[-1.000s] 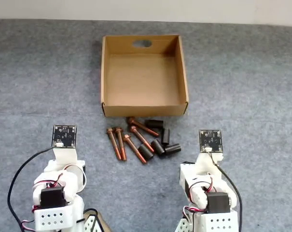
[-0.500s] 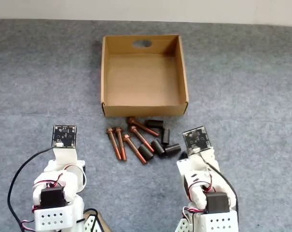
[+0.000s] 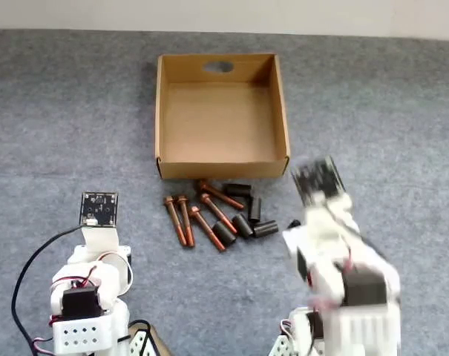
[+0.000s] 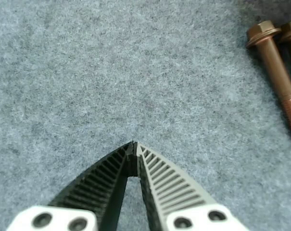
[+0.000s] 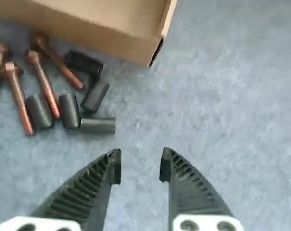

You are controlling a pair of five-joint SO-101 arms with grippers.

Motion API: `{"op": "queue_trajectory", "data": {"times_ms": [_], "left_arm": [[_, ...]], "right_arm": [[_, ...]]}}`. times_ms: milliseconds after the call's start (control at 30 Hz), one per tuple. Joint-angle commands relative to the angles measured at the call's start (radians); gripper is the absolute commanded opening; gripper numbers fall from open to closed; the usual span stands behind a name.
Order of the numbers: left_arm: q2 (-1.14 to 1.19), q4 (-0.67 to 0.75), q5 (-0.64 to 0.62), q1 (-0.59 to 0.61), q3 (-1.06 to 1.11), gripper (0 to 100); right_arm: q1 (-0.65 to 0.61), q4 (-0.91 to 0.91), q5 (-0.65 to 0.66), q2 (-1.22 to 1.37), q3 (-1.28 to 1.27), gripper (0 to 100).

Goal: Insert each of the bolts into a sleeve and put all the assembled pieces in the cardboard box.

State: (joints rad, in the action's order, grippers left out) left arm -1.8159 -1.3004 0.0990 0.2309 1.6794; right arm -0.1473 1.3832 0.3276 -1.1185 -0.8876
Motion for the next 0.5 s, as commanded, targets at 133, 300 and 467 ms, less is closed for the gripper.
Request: {"op": "queue_trajectory", "data": {"times_ms": [133, 300, 467], "left_arm": [[-0.005, 0.008, 0.005, -0.01, 0.018, 1], [-0.005, 0.008, 0.005, -0.01, 0.018, 1], [-0.005, 0.008, 0.005, -0.01, 0.018, 1]], "right_arm": [[-0.074, -0.09, 0.166, 0.463, 0.097, 14.5], [-0.197, -0.111, 0.359, 0.479, 0.091, 14.5], [-0.246, -0.22, 0.359, 0.489, 0.088, 17.3]]}}
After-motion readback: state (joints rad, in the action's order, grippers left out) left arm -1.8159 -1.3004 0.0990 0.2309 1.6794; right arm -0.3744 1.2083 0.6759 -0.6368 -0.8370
